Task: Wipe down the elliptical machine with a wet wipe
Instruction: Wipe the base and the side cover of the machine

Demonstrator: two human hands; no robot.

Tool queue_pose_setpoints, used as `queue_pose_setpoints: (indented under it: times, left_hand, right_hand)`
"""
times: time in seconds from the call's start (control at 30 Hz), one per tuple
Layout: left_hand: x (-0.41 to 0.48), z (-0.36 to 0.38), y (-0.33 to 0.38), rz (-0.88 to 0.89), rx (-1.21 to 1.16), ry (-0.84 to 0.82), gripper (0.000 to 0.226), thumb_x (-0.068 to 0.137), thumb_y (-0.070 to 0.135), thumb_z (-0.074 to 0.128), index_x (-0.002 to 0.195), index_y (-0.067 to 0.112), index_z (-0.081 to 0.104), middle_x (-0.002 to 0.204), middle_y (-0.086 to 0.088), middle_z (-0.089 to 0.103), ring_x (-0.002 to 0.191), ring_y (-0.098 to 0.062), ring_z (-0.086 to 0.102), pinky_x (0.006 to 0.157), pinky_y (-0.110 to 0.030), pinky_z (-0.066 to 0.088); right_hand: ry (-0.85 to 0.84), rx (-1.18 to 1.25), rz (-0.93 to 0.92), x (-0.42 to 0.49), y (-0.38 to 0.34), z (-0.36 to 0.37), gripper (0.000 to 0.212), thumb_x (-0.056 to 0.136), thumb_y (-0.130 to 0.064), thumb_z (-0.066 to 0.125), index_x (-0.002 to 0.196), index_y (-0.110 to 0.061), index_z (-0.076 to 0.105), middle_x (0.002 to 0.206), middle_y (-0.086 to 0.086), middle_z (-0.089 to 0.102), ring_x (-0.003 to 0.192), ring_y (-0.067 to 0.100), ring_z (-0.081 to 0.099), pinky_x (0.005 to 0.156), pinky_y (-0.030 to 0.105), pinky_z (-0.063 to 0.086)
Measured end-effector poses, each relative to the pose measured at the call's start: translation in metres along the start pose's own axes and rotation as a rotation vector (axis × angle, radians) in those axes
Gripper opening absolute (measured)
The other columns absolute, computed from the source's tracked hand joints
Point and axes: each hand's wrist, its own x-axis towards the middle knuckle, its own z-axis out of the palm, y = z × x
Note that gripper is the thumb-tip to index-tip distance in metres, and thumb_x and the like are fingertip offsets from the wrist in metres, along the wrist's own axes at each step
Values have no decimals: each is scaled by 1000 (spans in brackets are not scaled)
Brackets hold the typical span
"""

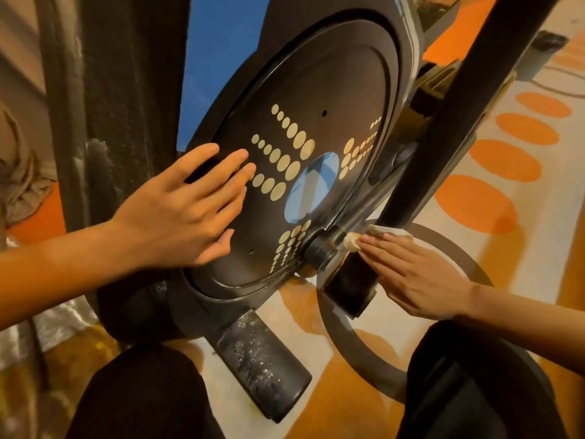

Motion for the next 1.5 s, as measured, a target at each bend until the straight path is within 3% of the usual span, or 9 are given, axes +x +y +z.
queue_pose_setpoints:
  times: [0.13,0.37,0.43,0.6,0.8,0.97,1.07,1.27,1.5]
  left_hand:
    - [0,-1,0,-4,15,-1,60,102,40,40,134,-6,62,155,-28,46,150,-44,36,125,-56,14]
    - [0,-2,-1,-6,-3,8,57,102,38,40,132,-4,63,155,-26,47,150,-42,37,124,-55,16]
    - [0,-2,-1,-14,-2,18,57,102,38,40,132,-4,63,155,-26,48,150,-41,38,125,-55,16]
    - [0,0,-1,0,1,26,57,102,39,42,131,-4,64,154,-26,49,149,-42,38,124,-55,17]
    - [1,0,-1,10,0,14,56,102,40,43,129,-4,65,154,-26,49,150,-43,37,123,-56,16]
    - [1,0,0,9,-11,22,54,101,38,44,129,-3,66,154,-25,49,149,-42,38,123,-56,17]
    - [1,0,0,-12,-29,60,51,100,35,47,127,-3,67,152,-24,51,148,-41,41,123,-55,18]
    - [0,1,0,-3,-32,69,51,102,36,47,127,-4,67,151,-25,53,148,-41,41,123,-55,19]
    - [-1,1,1,-28,-29,82,49,101,34,48,127,-3,67,150,-24,54,147,-40,44,123,-53,18]
  right_hand:
    - [-9,98,58,4,-35,18,60,101,-34,39,149,0,46,159,20,39,151,34,32,123,49,20]
    - [-239,89,-42,-18,-64,76,58,102,-43,29,145,-9,46,150,10,53,141,22,42,122,37,6]
    - [-229,54,-46,-17,-61,75,60,105,-44,17,144,-9,48,150,10,52,141,22,41,124,37,4]
    - [-88,42,133,2,-56,59,60,105,-40,24,144,-1,47,155,19,41,148,32,34,126,43,11]
    - [-327,60,-92,-5,-93,104,59,89,-40,42,139,-11,49,142,10,62,137,23,42,125,39,-1]
    - [-77,33,58,3,-64,71,58,101,-36,26,143,-1,46,151,19,47,143,31,36,127,39,-2]
    - [-101,35,46,2,-64,72,58,102,-37,26,141,1,48,151,20,42,144,31,35,127,41,1]
    - [-371,31,-97,-8,-101,106,57,88,-40,40,131,-6,53,132,8,69,132,16,44,124,35,0]
    - [-150,57,-94,-26,-40,64,60,100,-42,33,145,-7,51,155,12,47,151,23,31,124,39,9]
